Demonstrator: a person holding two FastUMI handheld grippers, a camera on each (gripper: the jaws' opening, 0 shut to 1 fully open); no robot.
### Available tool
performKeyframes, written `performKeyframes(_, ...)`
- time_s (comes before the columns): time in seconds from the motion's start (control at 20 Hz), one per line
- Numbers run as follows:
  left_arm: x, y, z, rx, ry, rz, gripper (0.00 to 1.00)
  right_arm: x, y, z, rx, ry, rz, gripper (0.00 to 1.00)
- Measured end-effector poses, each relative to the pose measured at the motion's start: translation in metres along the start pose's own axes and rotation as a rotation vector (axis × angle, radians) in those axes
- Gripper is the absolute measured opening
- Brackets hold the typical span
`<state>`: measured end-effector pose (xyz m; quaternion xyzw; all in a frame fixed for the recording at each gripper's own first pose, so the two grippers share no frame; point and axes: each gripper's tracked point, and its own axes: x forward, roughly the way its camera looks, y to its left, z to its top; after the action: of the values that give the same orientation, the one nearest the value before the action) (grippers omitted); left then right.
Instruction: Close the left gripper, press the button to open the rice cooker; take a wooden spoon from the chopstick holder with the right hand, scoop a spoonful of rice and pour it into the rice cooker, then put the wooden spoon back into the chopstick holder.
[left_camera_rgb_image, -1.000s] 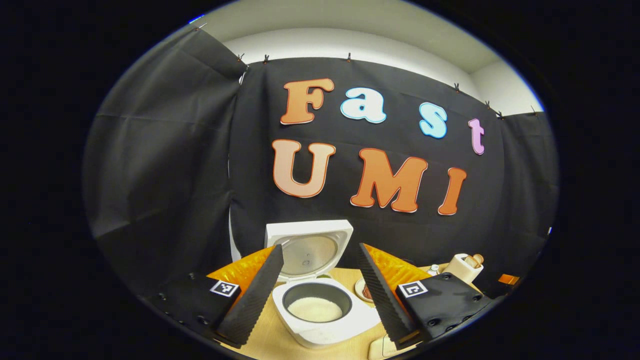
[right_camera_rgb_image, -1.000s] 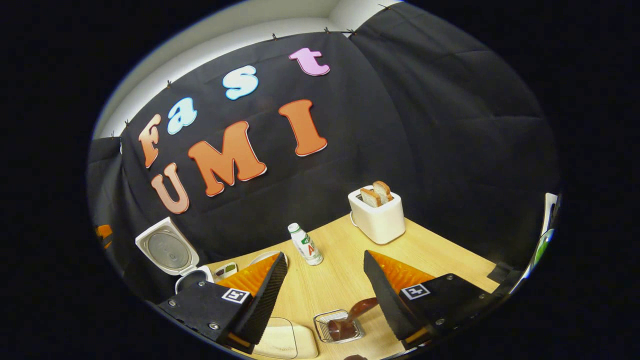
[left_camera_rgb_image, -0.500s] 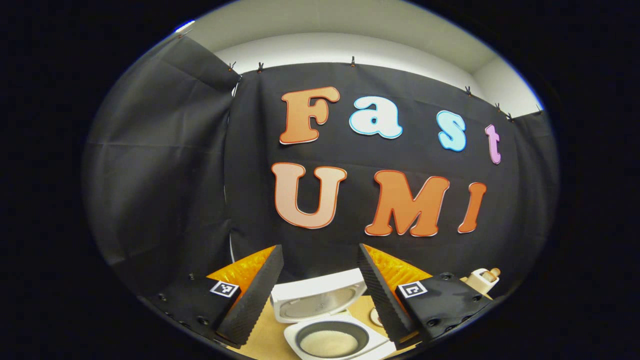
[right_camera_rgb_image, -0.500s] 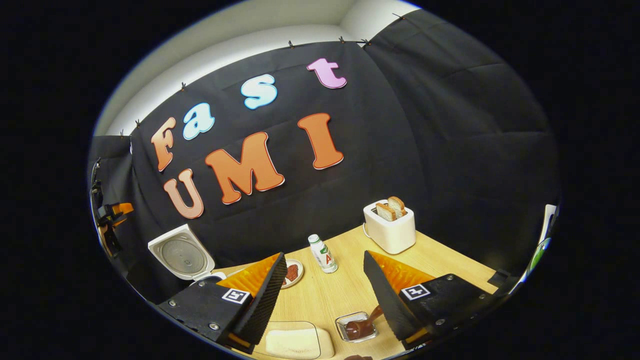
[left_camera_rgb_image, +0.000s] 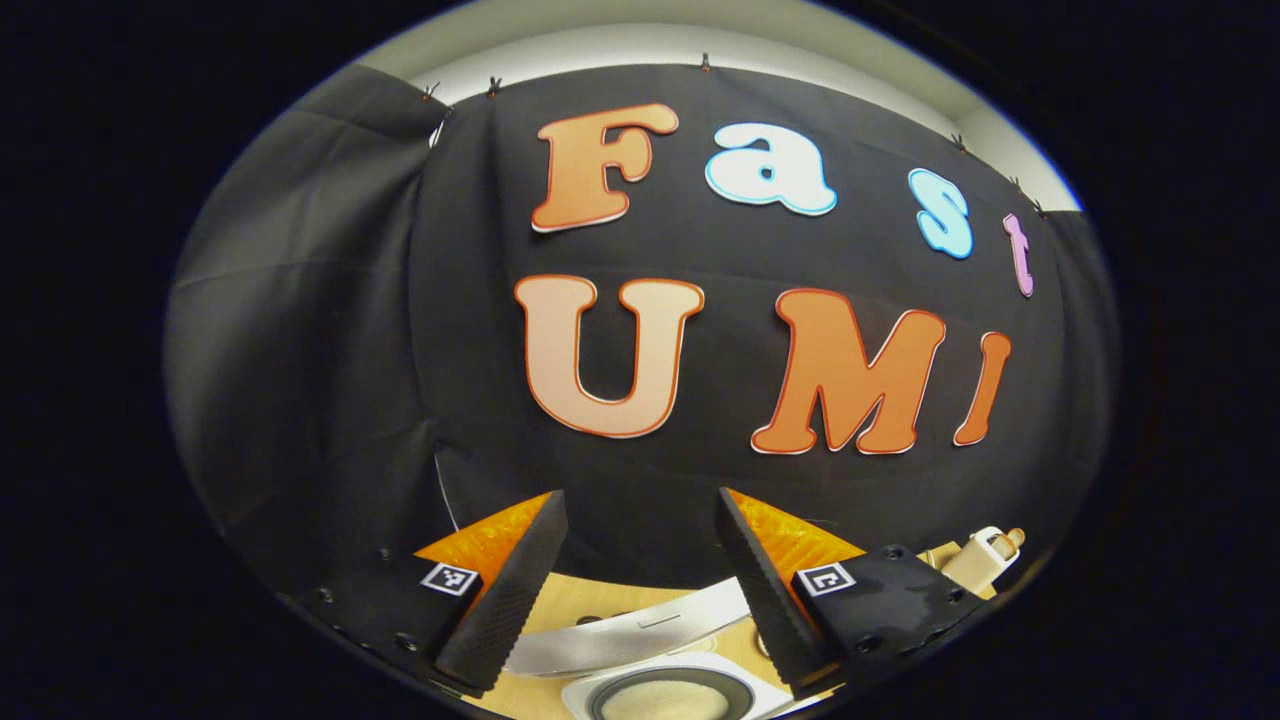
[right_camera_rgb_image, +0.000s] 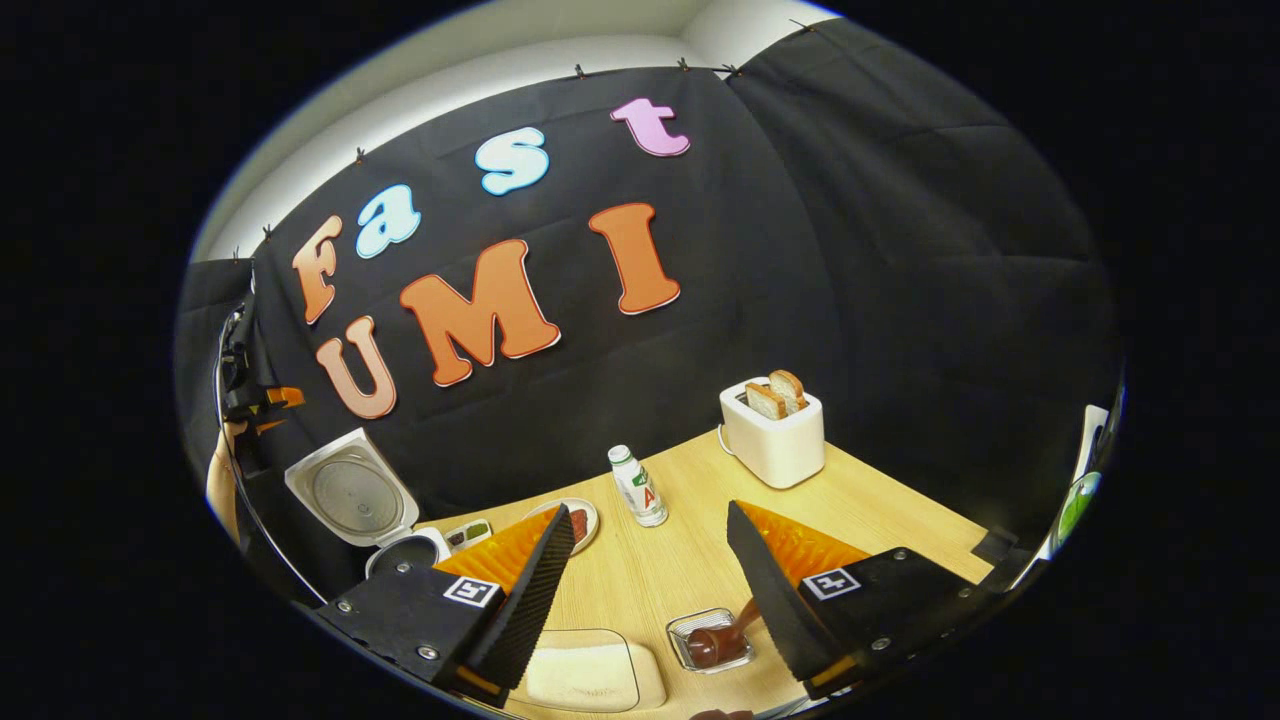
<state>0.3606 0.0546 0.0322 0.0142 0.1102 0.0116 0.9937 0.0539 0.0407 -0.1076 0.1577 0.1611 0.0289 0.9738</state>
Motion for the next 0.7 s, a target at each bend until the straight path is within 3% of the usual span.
performKeyframes(0.3,0.038,0.006,-0.055,-0.055,0.147,0.013,1.0,0.007,-0.007,-0.003,0.007,0.024,-0.014,0.94)
performKeyframes(0.7,0.035,0.001,-0.08,-0.046,0.192,0.007,1.0,0.015,-0.006,-0.01,0.015,0.062,0.018,0.94)
